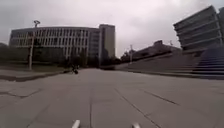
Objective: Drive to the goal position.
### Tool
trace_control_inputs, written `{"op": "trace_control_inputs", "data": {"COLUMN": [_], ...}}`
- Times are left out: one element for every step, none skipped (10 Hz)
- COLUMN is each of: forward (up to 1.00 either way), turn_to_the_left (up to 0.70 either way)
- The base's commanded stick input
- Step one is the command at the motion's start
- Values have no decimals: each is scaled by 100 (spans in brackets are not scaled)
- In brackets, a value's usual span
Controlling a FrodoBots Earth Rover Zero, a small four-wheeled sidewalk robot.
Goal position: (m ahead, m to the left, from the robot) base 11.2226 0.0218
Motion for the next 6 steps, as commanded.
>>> {"op": "trace_control_inputs", "data": {"forward": [85, 85, 85, 85, 85, 85], "turn_to_the_left": [0, 0, 0, 0, 0, 0]}}
